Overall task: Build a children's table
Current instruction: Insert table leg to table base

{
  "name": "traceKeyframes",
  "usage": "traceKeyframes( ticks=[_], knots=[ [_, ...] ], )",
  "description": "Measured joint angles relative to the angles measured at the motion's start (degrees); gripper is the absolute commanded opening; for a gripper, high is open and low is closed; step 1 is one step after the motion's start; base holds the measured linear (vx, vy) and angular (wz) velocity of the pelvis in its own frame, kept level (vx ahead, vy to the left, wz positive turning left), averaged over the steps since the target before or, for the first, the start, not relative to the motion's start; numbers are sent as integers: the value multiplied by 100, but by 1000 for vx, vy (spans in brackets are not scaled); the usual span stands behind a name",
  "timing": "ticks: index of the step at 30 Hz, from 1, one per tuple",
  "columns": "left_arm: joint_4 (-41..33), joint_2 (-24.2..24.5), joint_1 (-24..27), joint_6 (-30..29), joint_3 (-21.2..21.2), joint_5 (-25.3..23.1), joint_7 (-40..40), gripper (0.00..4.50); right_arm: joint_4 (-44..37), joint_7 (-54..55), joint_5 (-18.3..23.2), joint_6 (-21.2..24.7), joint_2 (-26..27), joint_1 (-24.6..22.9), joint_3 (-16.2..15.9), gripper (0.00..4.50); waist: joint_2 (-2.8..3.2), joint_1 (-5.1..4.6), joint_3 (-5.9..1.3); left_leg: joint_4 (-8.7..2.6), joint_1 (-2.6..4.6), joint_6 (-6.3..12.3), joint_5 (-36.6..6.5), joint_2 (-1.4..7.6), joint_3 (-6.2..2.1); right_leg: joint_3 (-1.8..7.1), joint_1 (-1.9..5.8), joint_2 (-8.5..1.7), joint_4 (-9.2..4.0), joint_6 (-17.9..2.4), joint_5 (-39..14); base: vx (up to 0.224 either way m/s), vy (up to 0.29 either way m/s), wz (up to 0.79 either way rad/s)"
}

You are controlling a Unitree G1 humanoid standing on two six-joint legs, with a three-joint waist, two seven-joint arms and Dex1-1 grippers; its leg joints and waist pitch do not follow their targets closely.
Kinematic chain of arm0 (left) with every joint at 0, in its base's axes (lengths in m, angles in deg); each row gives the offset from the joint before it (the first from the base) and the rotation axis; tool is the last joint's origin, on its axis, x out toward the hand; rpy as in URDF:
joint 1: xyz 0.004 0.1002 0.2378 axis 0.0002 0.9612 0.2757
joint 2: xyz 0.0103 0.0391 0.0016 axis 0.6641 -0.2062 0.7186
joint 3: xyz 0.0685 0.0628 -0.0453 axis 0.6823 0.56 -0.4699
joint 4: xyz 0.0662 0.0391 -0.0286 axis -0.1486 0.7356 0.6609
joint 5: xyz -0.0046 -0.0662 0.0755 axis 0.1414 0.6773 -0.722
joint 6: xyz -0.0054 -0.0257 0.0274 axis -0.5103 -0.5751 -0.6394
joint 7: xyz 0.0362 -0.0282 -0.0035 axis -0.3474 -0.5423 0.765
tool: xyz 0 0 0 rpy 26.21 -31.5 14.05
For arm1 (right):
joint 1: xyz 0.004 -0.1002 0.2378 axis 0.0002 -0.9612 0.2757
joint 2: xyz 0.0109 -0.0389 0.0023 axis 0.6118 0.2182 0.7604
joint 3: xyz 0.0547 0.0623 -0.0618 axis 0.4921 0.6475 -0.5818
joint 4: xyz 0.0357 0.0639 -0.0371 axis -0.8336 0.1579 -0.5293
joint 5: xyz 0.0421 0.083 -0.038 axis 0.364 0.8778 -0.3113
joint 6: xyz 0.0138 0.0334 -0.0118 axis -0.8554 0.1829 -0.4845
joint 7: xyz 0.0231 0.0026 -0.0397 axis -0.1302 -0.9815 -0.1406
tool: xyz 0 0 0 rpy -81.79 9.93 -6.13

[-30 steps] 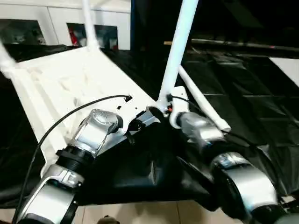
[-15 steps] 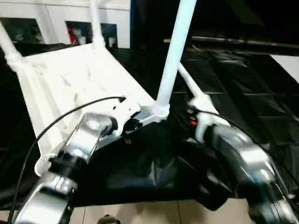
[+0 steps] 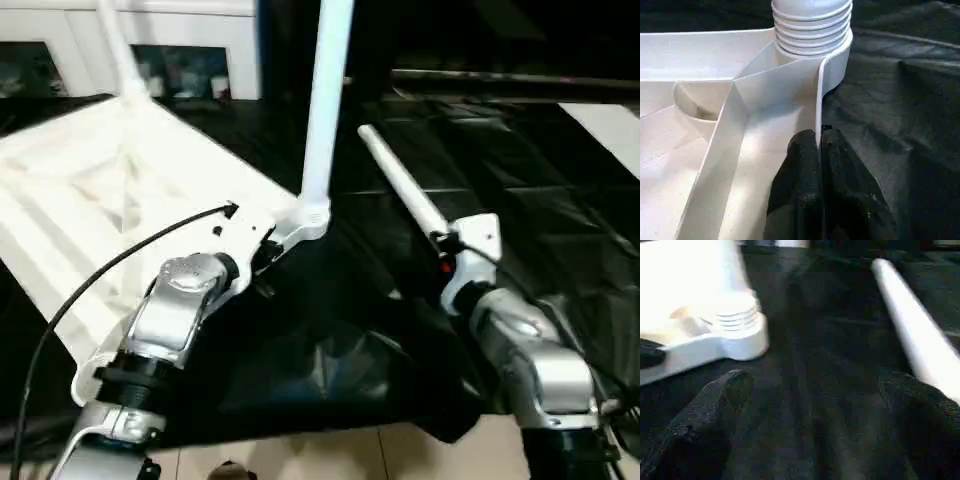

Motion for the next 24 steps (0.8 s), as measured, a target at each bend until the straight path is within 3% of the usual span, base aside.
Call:
traceKeyframes(
  ticks=[1, 4, 6, 7, 8, 9, 10, 11, 12, 13, 14, 15, 16, 17, 18, 19, 20, 21, 22, 23, 24],
  knots=[
    [-31, -7, 19, -64, 0, 16, -1, 0, 7, -28, 0, -35, 17, 7, -73, 446, 27, -1, 21, 2, 20, 6, -26, 7, -27, -134, 151, -17, -105, 45, -26, 47, 21, 39],
    [-127, -6, 50, -160, 8, 52, -1, 0, 71, -56, -3, -99, 16, 60, -150, 446, 45, 2, 32, 12, 33, 52, -61, 36, -42, -386, 400, -59, -295, 109, -64, 78, 23, 45],
    [-172, 51, 50, -193, 0, 52, 1, 0, 145, -90, -5, -115, 16, 135, -198, 446, 48, -2, 31, 10, 57, 125, -88, -18, -105, -434, 539, -58, -409, 137, -85, 138, 24, 51],
    [-186, 81, 54, -194, -12, 57, 3, 0, 164, -95, -6, -119, 21, 170, -210, 446, 41, -50, 31, -9, 81, 162, -112, -78, -211, -404, 559, -42, -388, 129, -139, 206, -13, 55],
    [-197, 148, 83, -195, -65, 83, 5, 0, 168, -96, -5, -134, 36, 215, -267, 446, 32, -120, 29, -4, 110, 218, -150, -239, -366, -250, 503, -36, -154, 19, -304, 206, -13, 55],
    [-196, 185, 114, -199, -134, 93, 14, 0, 168, -101, -3, -151, 68, 265, -330, 446, 5, -165, 25, 8, 142, 246, -189, -398, -555, -41, 333, -13, 303, -85, -428, 185, -82, 44],
    [-186, 260, 151, -241, -215, 86, 63, 0, 163, -113, 1, -169, 100, 268, -394, 446, -7, -253, 19, -8, 217, 299, -231, -596, -830, 203, 102, 70, 742, -49, -534, 97, -141, 28],
    [-182, 284, 156, -268, -259, 77, 111, 0, 163, -123, -2, -169, 90, 245, -402, 446, -47, -288, 14, -64, 281, 314, -240, -752, -1038, 406, -68, 153, 819, 28, -579, 97, -141, 28],
    [-186, 287, 154, -277, -299, 73, 141, 0, 159, -125, -5, -172, 62, 215, -401, 446, -127, -364, -1, -109, 332, 313, -244, -971, -1219, 646, -176, 153, 641, 76, -581, -65, -154, 34],
    [-185, 209, 116, -297, -311, 51, 200, 0, 158, -125, -11, -192, -39, 106, -351, 446, -213, -416, 11, 84, 240, 421, -337, -1130, -1194, 839, -91, 126, 593, 108, -484, -74, -68, 22],
    [-208, 97, 93, -318, -234, 45, 214, 0, 189, -119, -22, -193, -116, 27, -292, 446, -135, -361, -5, 344, 175, 686, -437, -1036, -1006, 809, -5, 147, 546, 104, -501, 4, -86, 71],
    [-250, 21, 139, -335, -87, 92, 173, 0, 301, -63, -41, -145, -141, -26, -140, 446, -127, -229, 5, 915, 29, 881, -542, -909, -631, 803, 154, 150, 411, 76, -474, 146, -41, 53],
    [-250, -1, 175, -345, 6, 123, 137, 0, 294, -34, -16, -140, -102, 0, -107, 446, -144, -149, 5, 932, -1, 805, -495, -870, -414, 805, 290, 154, 266, 52, -423, 185, -48, 53],
    [-262, -2, 170, -348, 31, 164, 105, 0, 252, -42, 14, -142, -98, 69, -106, 446, -124, -99, -8, 662, -5, 660, -402, -799, -314, 780, 314, 206, 226, 45, -418, 107, -29, 4],
    [-281, -2, 161, -346, 33, 195, 81, 0, 208, -60, 39, -144, -103, 155, -112, 446, -13, -69, -33, 322, -19, 597, -251, -661, -296, 673, 312, 325, 248, 25, -433, 0, 0, 0],
    [-303, 43, 149, -330, 32, 214, 38, 0, 177, -104, 56, -157, -100, 213, -111, 446, 107, -70, -58, 266, -47, 245, -120, -492, -360, 528, 267, 428, 354, 13, -484, 0, 0, 0],
    [-318, 163, 190, -316, 0, 216, -20, 0, 178, -156, 84, -149, -5, 246, -213, 446, 73, -83, -55, 434, -95, 240, -212, -472, -454, 514, -9, 400, 719, 108, -451, 0, 0, 0],
    [-319, 257, 245, -313, -37, 228, -97, 0, 165, -219, 148, -149, 48, 234, -313, 446, 69, -119, -57, 444, -60, 239, -213, -560, -594, 590, -141, 315, 833, 248, -321, -29, 56, -23],
    [-323, 410, 290, -295, -73, 239, -239, 0, 140, -330, 242, -153, -7, 196, -348, 446, 46, -135, -55, 403, -10, 217, -201, -689, -668, 789, -261, 127, 571, 370, -75, -166, 141, -25],
    [-365, 486, 299, -273, -50, 250, -361, 0, 114, -421, 260, -163, -133, 155, -334, 446, 4, -138, -59, 383, -23, 182, -197, -779, -669, 884, -277, -23, 336, 429, 35, -166, 141, -25],
    [-453, 546, 307, -241, -7, 254, -485, 0, 113, -509, 259, -164, -269, 90, -295, 446, -33, -130, -42, 363, -42, 159, -179, -777, -595, 929, -318, -95, 316, 477, 95, -191, 137, 4]
  ],
)
